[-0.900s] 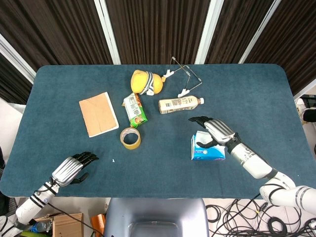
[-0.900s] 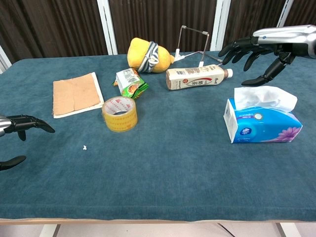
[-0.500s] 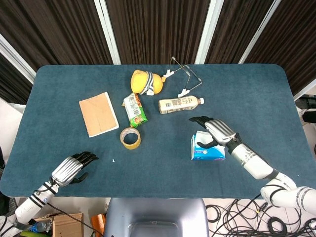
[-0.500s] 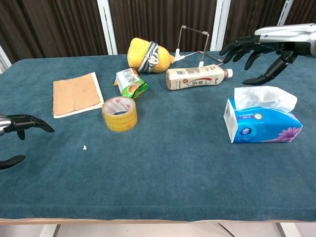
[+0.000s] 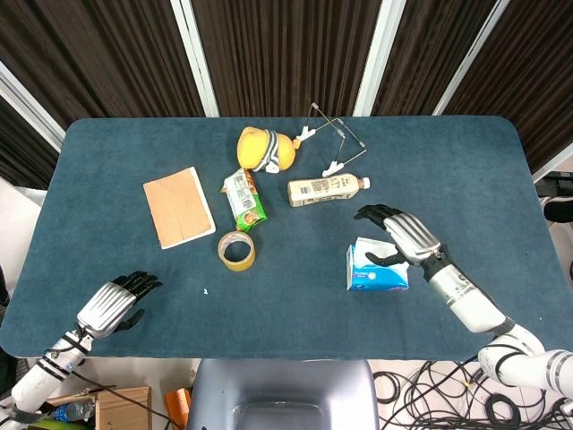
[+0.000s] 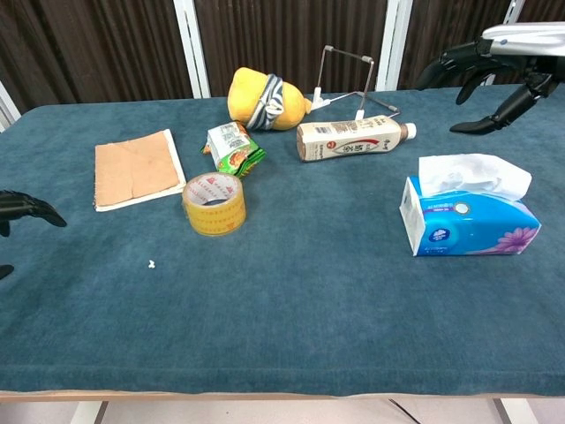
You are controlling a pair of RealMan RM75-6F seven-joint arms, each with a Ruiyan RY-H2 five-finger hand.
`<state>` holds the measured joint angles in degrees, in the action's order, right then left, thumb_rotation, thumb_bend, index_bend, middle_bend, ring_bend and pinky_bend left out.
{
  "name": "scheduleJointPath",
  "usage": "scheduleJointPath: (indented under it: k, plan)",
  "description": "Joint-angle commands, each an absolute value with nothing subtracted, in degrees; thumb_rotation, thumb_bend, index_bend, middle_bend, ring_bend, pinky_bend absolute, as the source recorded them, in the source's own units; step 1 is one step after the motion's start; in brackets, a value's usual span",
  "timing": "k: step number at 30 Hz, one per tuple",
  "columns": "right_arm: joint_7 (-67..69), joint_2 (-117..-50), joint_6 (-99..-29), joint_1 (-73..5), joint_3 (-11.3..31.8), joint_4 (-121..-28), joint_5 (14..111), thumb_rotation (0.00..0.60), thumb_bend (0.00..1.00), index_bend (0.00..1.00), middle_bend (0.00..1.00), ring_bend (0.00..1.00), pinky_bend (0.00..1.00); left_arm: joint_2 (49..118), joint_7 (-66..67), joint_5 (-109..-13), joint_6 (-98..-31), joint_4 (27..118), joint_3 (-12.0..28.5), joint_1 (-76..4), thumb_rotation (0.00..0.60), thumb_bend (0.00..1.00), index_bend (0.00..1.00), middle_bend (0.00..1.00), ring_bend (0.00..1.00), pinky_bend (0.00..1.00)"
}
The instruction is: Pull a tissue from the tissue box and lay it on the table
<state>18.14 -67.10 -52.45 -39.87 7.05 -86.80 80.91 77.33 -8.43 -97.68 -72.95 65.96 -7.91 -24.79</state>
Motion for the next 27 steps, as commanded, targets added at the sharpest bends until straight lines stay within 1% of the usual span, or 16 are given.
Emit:
scheduleJointPath:
  k: [1, 2, 4, 6, 10, 14, 18, 27]
  plan:
    - [16.2, -66.3, -55.4, -37.9, 6.9, -88.3, 80.5, 0.6, 0.22, 0.28, 0.17, 0.13, 0.28, 72.6, 0.9, -89.6, -74.3, 75.0, -5.6, -20.0, 0.6, 0.45, 0.25, 0.21, 0.18, 0.41]
    - [15.0, -65.9, -57.4, -36.6, 6.4, -88.3, 81.1, 0.6, 0.22, 0.31, 0.17, 0.13, 0.28, 70.5, 2.8, -84.3, -76.4, 79.1, -4.1, -16.9, 0.6, 0.45, 0.25, 0.21, 0.18, 0.41]
    - [13.6, -66.4, -60.6, -34.9, 5.9, -87.9, 82.2, 0.6, 0.22, 0.35, 0.17, 0.13, 0.27, 68.1, 4.3, -80.9, -78.4, 85.0, -3.1, -14.6, 0.6, 0.45, 0.25, 0.21, 0.18, 0.41]
    - [11.7, -67.7, -64.1, -33.2, 5.7, -86.6, 83.0, 0.6, 0.22, 0.38, 0.17, 0.13, 0.25, 66.2, 4.5, -79.3, -79.9, 88.5, -2.3, -13.2, 0.6, 0.45, 0.25, 0.21, 0.19, 0.42]
    - [8.6, -70.3, -69.2, -30.4, 5.3, -84.3, 83.7, 0.6, 0.22, 0.39, 0.15, 0.13, 0.19, 64.6, 7.4, -77.9, -83.7, 91.0, -1.4, -10.7, 0.6, 0.45, 0.25, 0.21, 0.19, 0.42]
    - [5.9, -72.7, -72.0, -28.2, 5.3, -82.1, 83.0, 0.6, 0.22, 0.38, 0.13, 0.13, 0.18, 64.5, 10.7, -77.5, -87.2, 92.4, -0.8, -8.5, 0.6, 0.45, 0.26, 0.21, 0.19, 0.42]
    - [6.0, -74.7, -72.1, -27.2, 5.8, -79.4, 81.2, 0.6, 0.22, 0.36, 0.12, 0.13, 0.17, 64.7, 13.0, -76.2, -88.3, 92.5, -0.2, -7.2, 0.6, 0.45, 0.27, 0.21, 0.19, 0.42]
    - [8.0, -76.5, -66.5, -27.9, 6.9, -74.9, 77.7, 0.6, 0.22, 0.36, 0.12, 0.13, 0.17, 64.6, 11.8, -77.0, -88.1, 92.8, 0.8, -6.2, 0.6, 0.45, 0.27, 0.21, 0.19, 0.42]
